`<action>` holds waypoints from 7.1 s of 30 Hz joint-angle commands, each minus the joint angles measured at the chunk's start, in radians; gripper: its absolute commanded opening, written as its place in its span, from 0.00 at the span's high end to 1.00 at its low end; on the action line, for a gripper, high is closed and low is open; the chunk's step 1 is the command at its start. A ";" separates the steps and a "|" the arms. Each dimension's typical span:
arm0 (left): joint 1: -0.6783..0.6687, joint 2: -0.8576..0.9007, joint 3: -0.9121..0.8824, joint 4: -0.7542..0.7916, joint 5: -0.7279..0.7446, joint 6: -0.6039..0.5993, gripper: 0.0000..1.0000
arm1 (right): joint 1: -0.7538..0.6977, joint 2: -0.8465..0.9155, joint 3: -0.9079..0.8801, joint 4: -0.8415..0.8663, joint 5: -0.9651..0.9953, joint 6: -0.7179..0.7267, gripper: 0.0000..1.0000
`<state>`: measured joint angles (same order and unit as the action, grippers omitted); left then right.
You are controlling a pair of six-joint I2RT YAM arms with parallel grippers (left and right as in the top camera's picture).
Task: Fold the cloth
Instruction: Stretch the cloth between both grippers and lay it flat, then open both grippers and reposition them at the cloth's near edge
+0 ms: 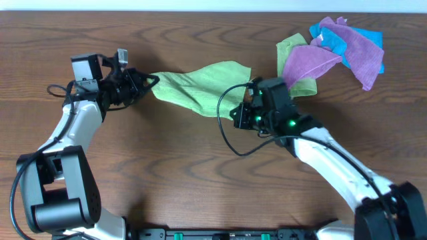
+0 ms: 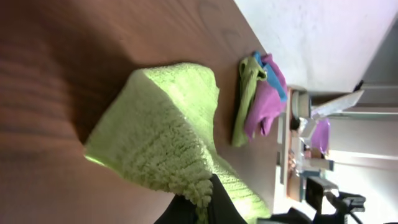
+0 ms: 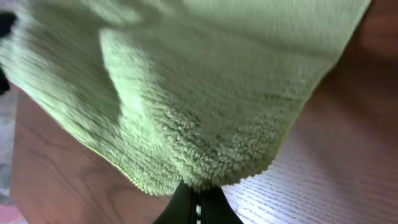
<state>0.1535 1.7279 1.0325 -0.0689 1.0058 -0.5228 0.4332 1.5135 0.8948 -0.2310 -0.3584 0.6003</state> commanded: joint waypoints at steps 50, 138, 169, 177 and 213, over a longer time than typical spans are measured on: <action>0.003 -0.584 0.017 -0.813 0.007 0.209 0.94 | 0.004 -0.459 0.243 -0.618 0.049 -0.104 0.99; 0.066 -0.039 0.013 -0.745 -0.319 0.423 0.05 | -0.257 0.188 0.234 -0.470 -0.142 -0.389 0.26; 0.072 -0.037 -0.309 -0.302 -0.272 0.194 0.00 | -0.257 0.188 0.208 -0.463 -0.196 -0.386 0.28; -0.028 -0.033 -0.375 -0.199 -0.294 0.122 0.00 | -0.256 0.188 0.208 -0.461 -0.197 -0.369 0.28; -0.076 -0.034 -0.383 -0.115 -0.268 0.164 0.94 | -0.255 0.188 -0.006 -0.126 -0.185 -0.228 0.33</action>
<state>0.0822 1.6798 0.6621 -0.1841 0.7136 -0.3843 0.1799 1.7164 0.9138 -0.3744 -0.5392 0.3195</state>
